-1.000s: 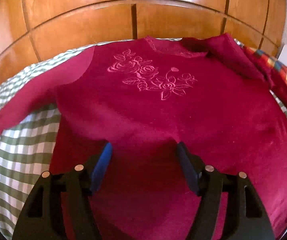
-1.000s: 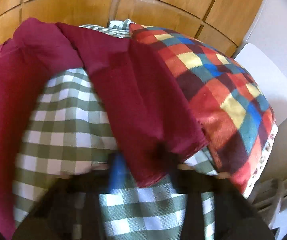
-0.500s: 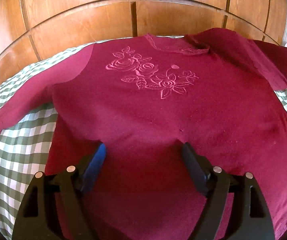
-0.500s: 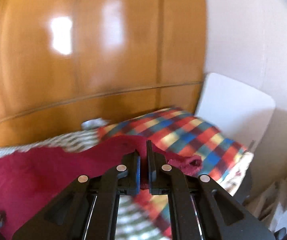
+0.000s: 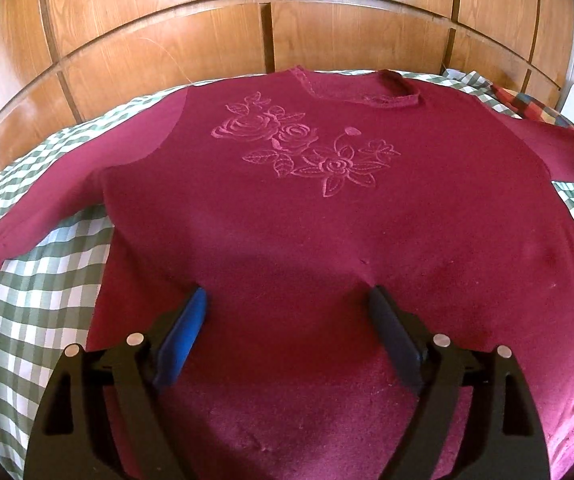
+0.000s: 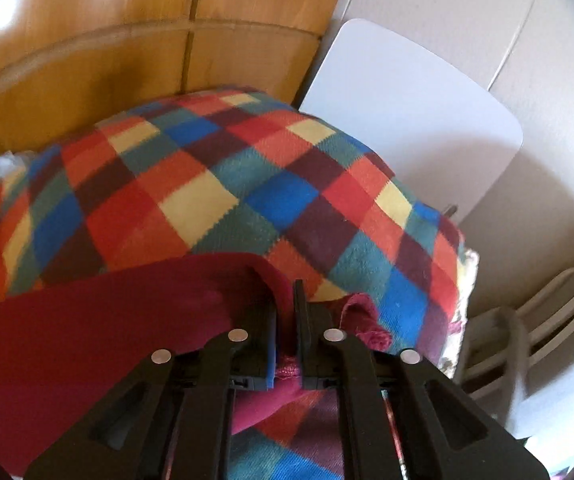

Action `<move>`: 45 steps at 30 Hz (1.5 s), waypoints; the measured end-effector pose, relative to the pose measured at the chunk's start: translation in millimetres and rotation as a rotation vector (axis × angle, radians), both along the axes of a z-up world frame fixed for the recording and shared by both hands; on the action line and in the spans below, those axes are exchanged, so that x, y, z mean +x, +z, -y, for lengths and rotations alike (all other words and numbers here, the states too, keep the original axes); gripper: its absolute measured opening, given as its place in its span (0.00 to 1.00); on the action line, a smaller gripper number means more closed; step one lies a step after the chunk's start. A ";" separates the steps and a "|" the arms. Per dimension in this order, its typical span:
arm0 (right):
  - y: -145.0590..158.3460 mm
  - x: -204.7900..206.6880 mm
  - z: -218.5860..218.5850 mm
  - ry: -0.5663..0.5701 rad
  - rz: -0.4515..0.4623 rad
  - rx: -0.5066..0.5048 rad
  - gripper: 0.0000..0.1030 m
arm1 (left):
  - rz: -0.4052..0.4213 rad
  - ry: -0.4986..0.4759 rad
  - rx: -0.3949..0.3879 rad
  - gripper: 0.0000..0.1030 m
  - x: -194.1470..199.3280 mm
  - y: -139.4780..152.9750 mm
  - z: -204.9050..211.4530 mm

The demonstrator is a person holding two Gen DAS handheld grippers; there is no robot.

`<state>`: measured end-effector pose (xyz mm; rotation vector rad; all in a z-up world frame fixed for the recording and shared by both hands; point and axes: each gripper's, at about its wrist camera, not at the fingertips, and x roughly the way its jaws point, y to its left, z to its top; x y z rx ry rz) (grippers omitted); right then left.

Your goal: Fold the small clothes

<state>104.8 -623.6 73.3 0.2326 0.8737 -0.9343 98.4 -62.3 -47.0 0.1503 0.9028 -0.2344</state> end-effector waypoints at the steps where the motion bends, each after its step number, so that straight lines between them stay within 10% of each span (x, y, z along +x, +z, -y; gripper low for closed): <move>1: 10.9 -17.1 -2.9 0.013 0.108 0.063 0.70 | 0.000 -0.001 -0.003 0.82 0.1 0.0 -0.2; 6: 24.0 -71.1 -11.4 0.023 0.309 0.208 0.82 | -0.001 -0.005 -0.017 0.83 0.0 -0.1 -1.6; 15: -26.7 -67.1 -21.8 0.014 0.361 0.418 0.58 | -0.001 -0.005 -0.017 0.83 -0.7 0.2 -1.8; 17: -26.9 -51.0 -15.9 0.006 0.358 0.405 0.48 | 0.000 -0.004 -0.013 0.83 -0.5 0.5 -1.4; 19: -24.9 -39.0 -8.7 -0.011 0.305 0.352 0.08 | 0.002 -0.003 -0.010 0.84 -0.7 0.5 -1.4; 22: -19.8 -37.6 -2.5 -0.070 0.217 0.222 0.00 | 0.002 -0.002 -0.007 0.84 -0.8 0.5 -1.7; 30: -22.0 -58.2 -14.8 -0.080 0.162 0.194 0.01 | 0.001 -0.004 -0.016 0.84 -1.1 0.7 -1.5; 32: -11.3 -61.5 -33.0 -0.052 0.174 0.159 0.23 | 0.001 -0.005 -0.019 0.84 -1.2 0.7 -1.5; 34: 0.7 -65.4 -57.1 0.001 0.223 0.149 0.67 | -0.003 -0.003 -0.025 0.84 -1.2 1.2 -2.3; 45: -52.7 -15.5 -242.0 0.570 0.105 0.475 0.63 | 0.023 0.146 -0.172 0.80 -43.0 39.3 -83.7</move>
